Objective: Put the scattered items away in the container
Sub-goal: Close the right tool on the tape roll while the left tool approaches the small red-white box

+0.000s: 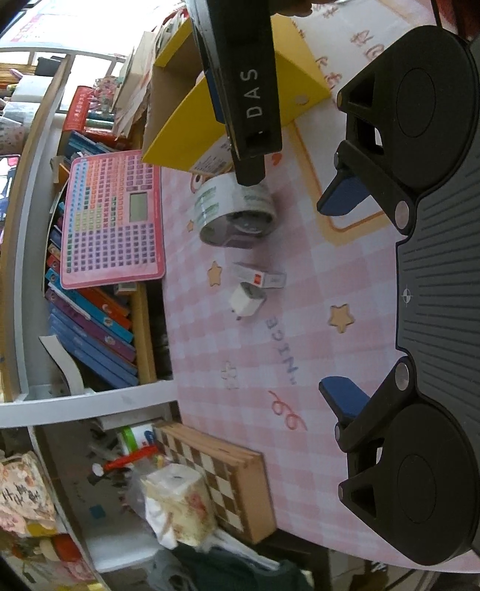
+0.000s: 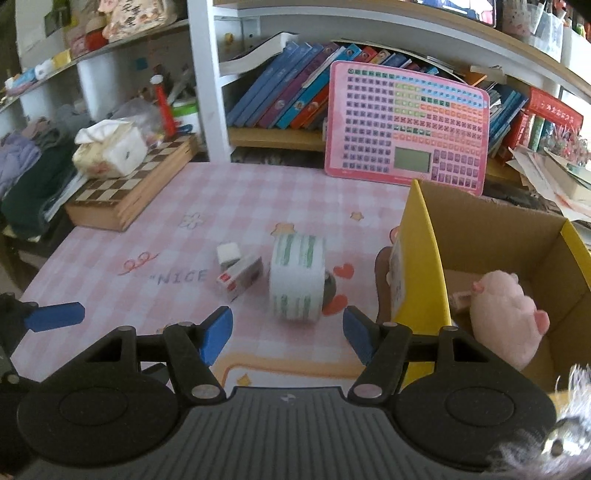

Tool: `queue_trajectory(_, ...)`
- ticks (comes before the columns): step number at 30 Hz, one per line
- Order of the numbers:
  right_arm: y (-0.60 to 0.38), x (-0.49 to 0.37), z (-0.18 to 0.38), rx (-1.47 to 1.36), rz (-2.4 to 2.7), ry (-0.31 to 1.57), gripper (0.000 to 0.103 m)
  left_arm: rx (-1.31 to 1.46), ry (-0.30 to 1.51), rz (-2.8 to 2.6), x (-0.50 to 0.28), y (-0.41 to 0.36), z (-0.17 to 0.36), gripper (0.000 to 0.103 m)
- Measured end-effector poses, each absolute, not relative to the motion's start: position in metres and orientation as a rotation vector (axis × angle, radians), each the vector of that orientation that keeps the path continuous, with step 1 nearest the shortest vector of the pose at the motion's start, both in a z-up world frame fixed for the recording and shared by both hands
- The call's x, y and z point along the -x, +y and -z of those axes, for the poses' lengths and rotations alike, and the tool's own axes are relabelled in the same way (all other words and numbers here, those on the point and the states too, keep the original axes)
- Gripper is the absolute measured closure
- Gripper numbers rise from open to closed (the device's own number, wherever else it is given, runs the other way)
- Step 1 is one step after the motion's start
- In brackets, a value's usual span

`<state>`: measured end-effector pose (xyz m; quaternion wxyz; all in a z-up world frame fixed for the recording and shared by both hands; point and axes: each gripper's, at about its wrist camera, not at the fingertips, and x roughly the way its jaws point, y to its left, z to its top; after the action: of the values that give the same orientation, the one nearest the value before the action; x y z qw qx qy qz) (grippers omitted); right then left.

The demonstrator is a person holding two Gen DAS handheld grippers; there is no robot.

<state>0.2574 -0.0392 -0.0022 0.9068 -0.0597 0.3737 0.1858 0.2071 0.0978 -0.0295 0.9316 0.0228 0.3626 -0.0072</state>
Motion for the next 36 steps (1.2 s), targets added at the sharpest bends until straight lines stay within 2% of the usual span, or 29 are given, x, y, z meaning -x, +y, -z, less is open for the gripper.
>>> queue_trajectory(3,-0.038,-0.270,0.004,0.109,-0.375,0.784,0.038,-0.049,0.753,0.023,-0.221,0.099,0.034,0.013)
queue_trajectory(6,-0.036,-0.280,0.005,0.102,-0.377,0.784,0.038,-0.028,0.774,0.048,-0.232,0.099,0.039,0.021)
queue_trajectory(10,-0.032,-0.290,0.007,0.109,-0.386,0.788,0.038,-0.024,0.791,0.072,-0.247,0.096,0.046,0.037)
queue_trajectory(13,-0.031,-0.297,0.010,0.116,-0.378,0.791,0.038,-0.041,0.799,0.074,-0.259,0.093,0.050,0.043)
queue_trajectory(19,-0.028,-0.308,0.016,0.138,-0.405,0.804,0.038,-0.077,0.812,0.083,-0.285,0.090,0.058,0.064)
queue_trajectory(26,-0.028,-0.323,0.022,0.140,-0.396,0.822,0.038,-0.125,0.829,0.103,-0.306,0.087,0.070,0.067)
queue_trajectory(33,-0.026,-0.331,0.026,0.150,-0.417,0.840,0.054,-0.124,0.832,0.116,-0.324,0.081,0.078,0.075)
queue_trajectory(36,-0.020,-0.329,0.025,0.194,-0.434,0.831,0.059,-0.100,0.841,0.121,-0.329,0.081,0.081,0.086)
